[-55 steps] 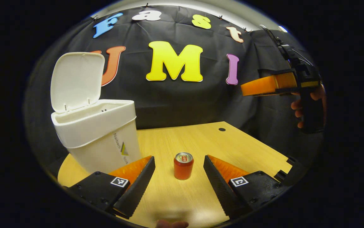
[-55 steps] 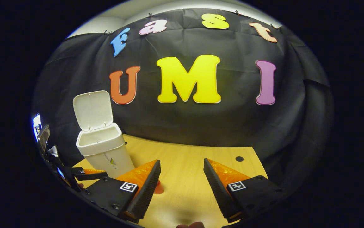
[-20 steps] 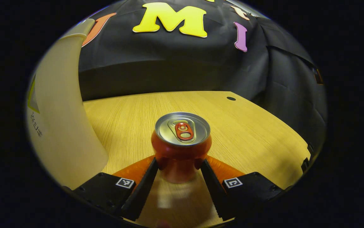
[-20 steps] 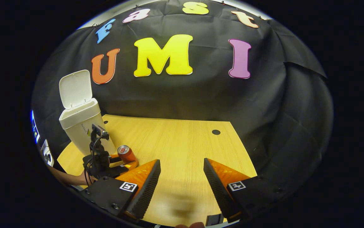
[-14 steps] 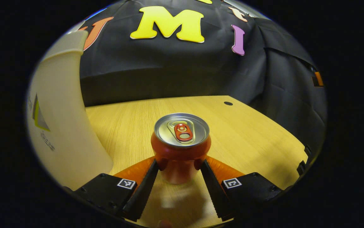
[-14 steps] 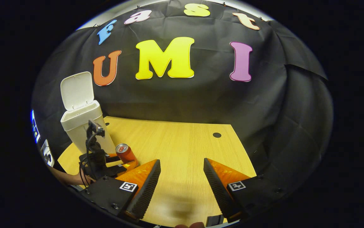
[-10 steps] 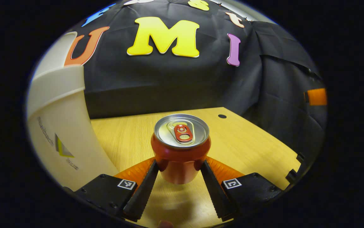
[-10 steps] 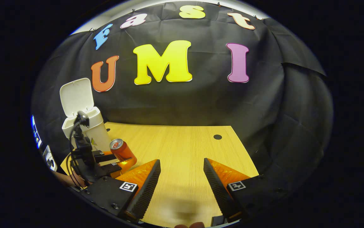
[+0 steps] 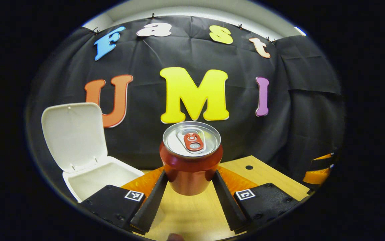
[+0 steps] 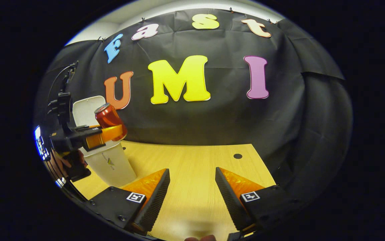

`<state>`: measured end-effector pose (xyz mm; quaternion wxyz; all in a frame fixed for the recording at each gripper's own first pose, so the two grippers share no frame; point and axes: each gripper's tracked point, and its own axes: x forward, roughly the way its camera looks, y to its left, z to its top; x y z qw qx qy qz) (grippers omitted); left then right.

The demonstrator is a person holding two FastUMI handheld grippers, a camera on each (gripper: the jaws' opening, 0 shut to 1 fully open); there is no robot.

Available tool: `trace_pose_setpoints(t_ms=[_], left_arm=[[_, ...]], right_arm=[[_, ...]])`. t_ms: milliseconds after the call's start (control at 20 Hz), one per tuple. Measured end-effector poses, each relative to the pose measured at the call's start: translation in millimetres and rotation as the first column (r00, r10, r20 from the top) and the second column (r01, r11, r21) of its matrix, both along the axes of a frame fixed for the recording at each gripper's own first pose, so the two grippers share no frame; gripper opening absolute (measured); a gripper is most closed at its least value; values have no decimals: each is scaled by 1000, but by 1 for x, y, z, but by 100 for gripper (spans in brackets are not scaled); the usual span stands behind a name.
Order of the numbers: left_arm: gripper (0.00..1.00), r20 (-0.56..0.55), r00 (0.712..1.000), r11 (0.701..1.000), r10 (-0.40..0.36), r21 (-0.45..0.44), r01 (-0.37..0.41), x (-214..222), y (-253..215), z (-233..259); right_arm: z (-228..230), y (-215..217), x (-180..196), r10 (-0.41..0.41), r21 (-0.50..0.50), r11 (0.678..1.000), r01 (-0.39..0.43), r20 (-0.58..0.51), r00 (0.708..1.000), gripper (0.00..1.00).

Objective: Press the lid of the desktop garbage bin to open it, pick up the crumpled paper on the desktop and throw it into the bin, then pick up the pop can on the desktop and drop it into the bin, and finally close the garbage bin lid.

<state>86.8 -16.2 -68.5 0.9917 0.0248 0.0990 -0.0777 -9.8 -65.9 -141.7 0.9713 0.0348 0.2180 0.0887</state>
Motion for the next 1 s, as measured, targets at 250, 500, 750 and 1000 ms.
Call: trace_pose_setpoints(t_ms=[250, 500, 750, 1000], left_arm=[[84, 50, 983, 983, 179, 36, -181, 12, 84, 27], [84, -39, 932, 933, 360, 42, -358, 10, 158, 0], [84, -145, 890, 901, 433, 30, -434, 6, 190, -39], [86, -194, 876, 892, 442, -2, -451, 3, 191, -56]], right_arm=[[5, 10, 10, 19, 39, 999, -18, -4, 1000, 88], [12, 34, 22, 64, 37, 997, -64, 7, 998, 88], [11, 64, 23, 121, 15, 993, -121, -3, 993, 88], [10, 73, 23, 135, 12, 991, -135, -6, 991, 88]])
